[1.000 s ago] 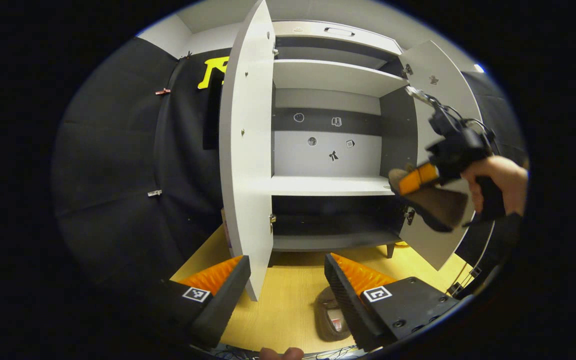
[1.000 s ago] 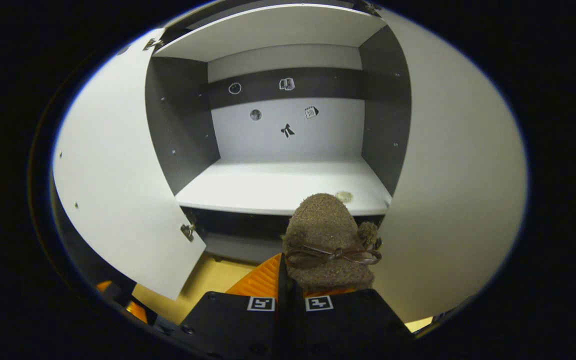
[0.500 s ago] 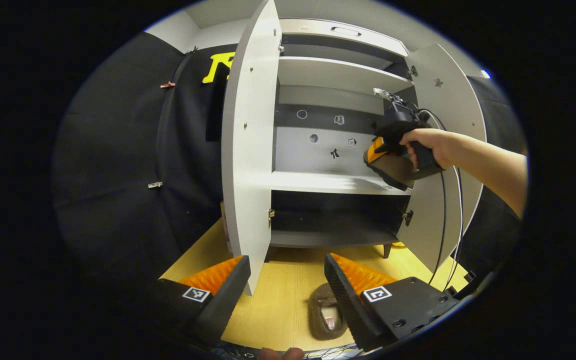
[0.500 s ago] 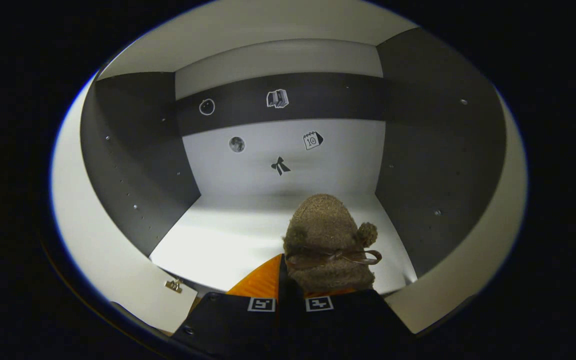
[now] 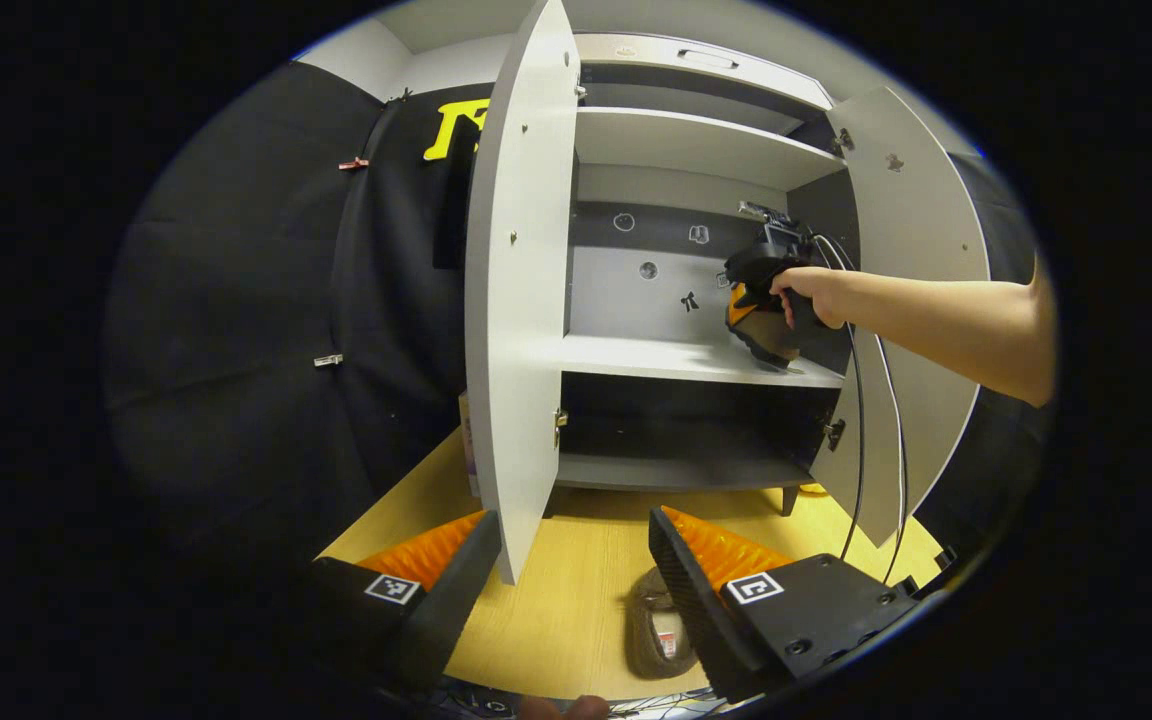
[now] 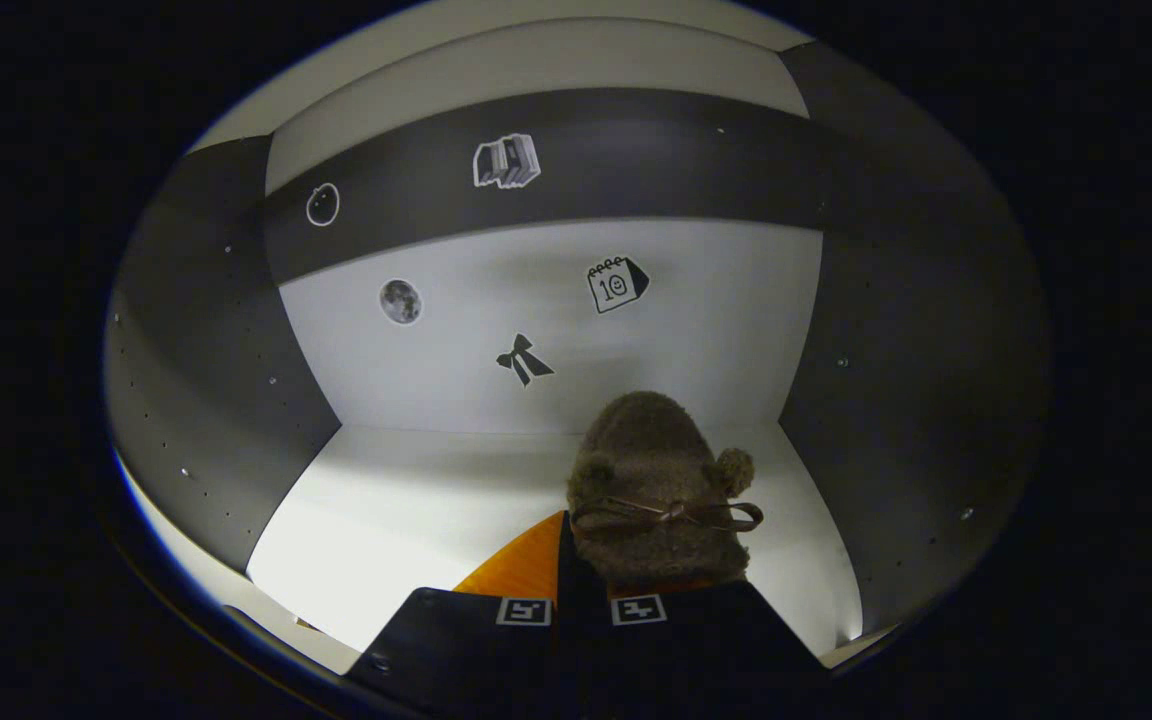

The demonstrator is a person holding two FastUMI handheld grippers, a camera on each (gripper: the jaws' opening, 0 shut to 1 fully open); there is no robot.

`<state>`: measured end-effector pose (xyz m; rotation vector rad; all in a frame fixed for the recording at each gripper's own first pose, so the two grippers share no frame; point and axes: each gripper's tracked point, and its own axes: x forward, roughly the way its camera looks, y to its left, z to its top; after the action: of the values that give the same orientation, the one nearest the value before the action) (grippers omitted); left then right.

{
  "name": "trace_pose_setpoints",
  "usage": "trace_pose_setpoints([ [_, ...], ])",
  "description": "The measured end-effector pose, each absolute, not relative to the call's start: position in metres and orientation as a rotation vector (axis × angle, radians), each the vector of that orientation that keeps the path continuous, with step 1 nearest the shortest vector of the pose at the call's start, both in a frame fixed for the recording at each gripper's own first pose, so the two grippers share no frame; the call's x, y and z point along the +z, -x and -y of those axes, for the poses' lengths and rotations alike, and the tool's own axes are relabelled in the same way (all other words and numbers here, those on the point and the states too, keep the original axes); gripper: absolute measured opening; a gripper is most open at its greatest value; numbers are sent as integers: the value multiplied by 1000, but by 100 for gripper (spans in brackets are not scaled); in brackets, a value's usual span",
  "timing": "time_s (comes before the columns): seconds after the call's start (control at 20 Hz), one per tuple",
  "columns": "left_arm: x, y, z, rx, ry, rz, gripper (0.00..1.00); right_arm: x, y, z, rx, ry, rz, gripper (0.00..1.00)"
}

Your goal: Grab one shoe with the right hand and put it into the shoe cabinet, grab the other shoe with the left hand and put it into the shoe cabinet; then close the right door with the right hand and the left door with the left hand.

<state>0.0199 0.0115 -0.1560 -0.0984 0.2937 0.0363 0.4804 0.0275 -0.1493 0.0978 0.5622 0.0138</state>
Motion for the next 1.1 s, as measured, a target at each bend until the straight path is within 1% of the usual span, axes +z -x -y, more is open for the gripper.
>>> trace_pose_setpoints([
  [0.2, -161, -22, -16, 53, 105, -308, 95, -162, -489, -25, -11, -68, -579, 7],
  [0.35, -163, -23, -14, 44, 110, -314, 95, -166, -487, -27, -20, -101, -610, 9],
  [0.45, -163, -25, -14, 38, 104, -315, 95, -169, -487, -28, -27, -118, -630, 16],
  [0.5, -163, -27, -13, 33, 103, -314, 95, -168, -485, -29, -25, -121, -632, 12],
  [0.55, -163, -28, -13, 28, 105, -315, 95, -165, -482, -30, -22, -124, -627, 25],
  [0.6, -163, -29, -11, 19, 108, -317, 95, -163, -477, -33, -13, -133, -627, 29],
  [0.65, -164, -31, -9, 8, 110, -319, 95, -160, -472, -36, -3, -145, -627, 40],
  [0.7, -164, -32, -7, -1, 109, -319, 95, -156, -467, -37, 1, -152, -618, 46],
  [0.75, -164, -34, -6, -10, 106, -319, 95, -152, -463, -36, -1, -149, -607, 59],
  [0.85, -164, -36, -2, -30, 99, -316, 95, -144, -453, -32, -7, -148, -581, 79],
  [0.9, -165, -38, 1, -40, 97, -315, 95, -137, -447, -31, -8, -160, -561, 81],
  [0.95, -166, -39, 3, -50, 97, -315, 95, -130, -441, -31, -6, -175, -538, 88],
  [1.0, -168, -40, 6, -60, 95, -316, 95, -121, -432, -30, -1, -182, -508, 92],
  [1.1, -172, -41, 12, -81, 87, -314, 95, -100, -414, -27, 11, -197, -438, 94],
])
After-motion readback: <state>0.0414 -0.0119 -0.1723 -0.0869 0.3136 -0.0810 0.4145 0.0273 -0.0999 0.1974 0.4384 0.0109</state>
